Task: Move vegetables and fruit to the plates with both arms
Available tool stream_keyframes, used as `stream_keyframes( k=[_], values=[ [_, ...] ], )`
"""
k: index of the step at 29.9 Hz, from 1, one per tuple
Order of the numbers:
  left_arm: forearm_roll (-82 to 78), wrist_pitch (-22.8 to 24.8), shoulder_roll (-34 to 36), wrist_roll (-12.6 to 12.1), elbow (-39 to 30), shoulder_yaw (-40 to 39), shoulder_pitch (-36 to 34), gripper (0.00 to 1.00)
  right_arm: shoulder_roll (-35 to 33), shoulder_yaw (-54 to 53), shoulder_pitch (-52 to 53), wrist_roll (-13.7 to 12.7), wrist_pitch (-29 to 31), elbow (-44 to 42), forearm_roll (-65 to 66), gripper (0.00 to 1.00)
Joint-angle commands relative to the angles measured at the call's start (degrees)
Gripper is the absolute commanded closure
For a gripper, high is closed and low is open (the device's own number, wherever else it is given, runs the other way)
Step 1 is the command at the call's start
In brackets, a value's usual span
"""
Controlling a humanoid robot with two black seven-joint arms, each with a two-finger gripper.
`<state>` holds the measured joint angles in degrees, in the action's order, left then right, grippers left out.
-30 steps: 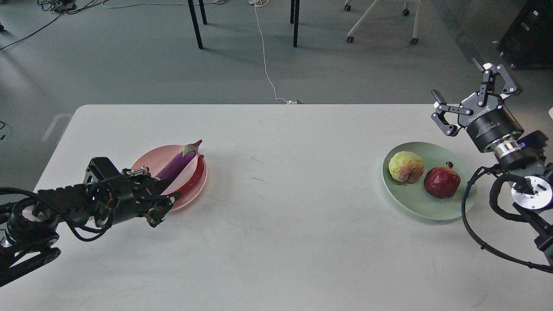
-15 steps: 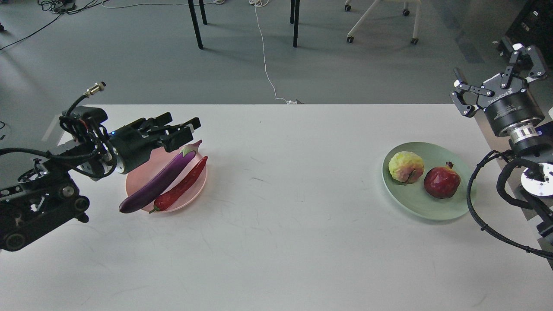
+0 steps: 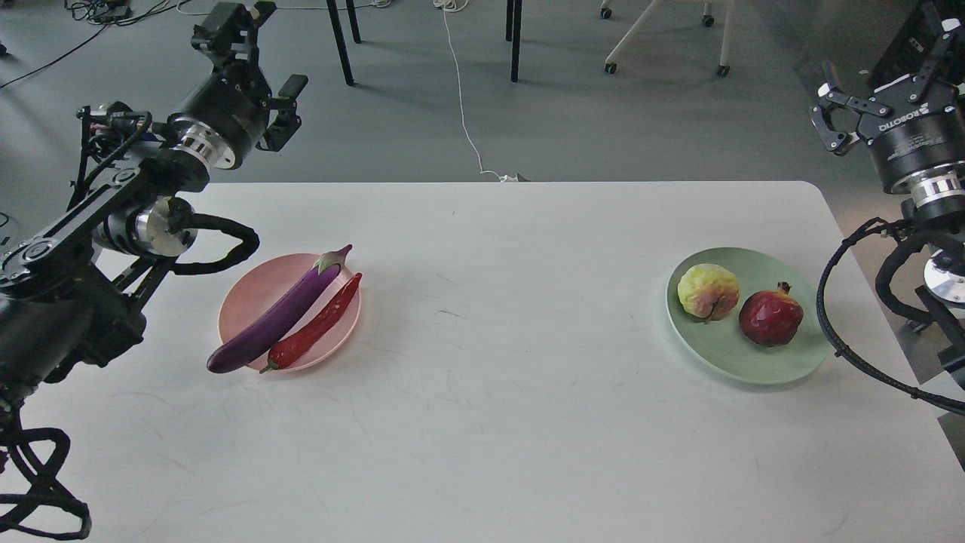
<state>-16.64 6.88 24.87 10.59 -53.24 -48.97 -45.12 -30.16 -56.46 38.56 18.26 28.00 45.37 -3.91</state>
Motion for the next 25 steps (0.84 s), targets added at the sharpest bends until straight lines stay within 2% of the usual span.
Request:
stream_keyframes(
  k=[1,5,8,14,25],
  values=[
    [13.0,8.2,-0.9,-0.3,8.2,-1.7,0.2,0.02,2.7,-0.2,2.0,-3.8,0.0,-4.1,-4.0,0.01],
    [22.8,17.0,-1.8,-0.3,16.1,-2.3,0.2,0.02,4.5,-0.2,2.0,-4.1,0.0,-7.0,-6.8,0.01],
    [28.7,21.1,-2.1,-0.2,18.2,-2.4,0.8,0.02,6.7,-0.1,2.0,-4.4,0.0,-8.8,-7.0,0.01],
    [36.4,21.1,-2.5,-0.7,18.1,-3.9,5.0,0.02,10.9,-0.7,2.0,-4.5,0.0,-11.9,-7.1,0.01],
    [35.8,21.1,-2.5,-0.2,17.4,-3.0,6.8,0.02,10.6,-0.2,2.0,-4.1,0.0,-11.8,-6.9,0.01]
  ],
)
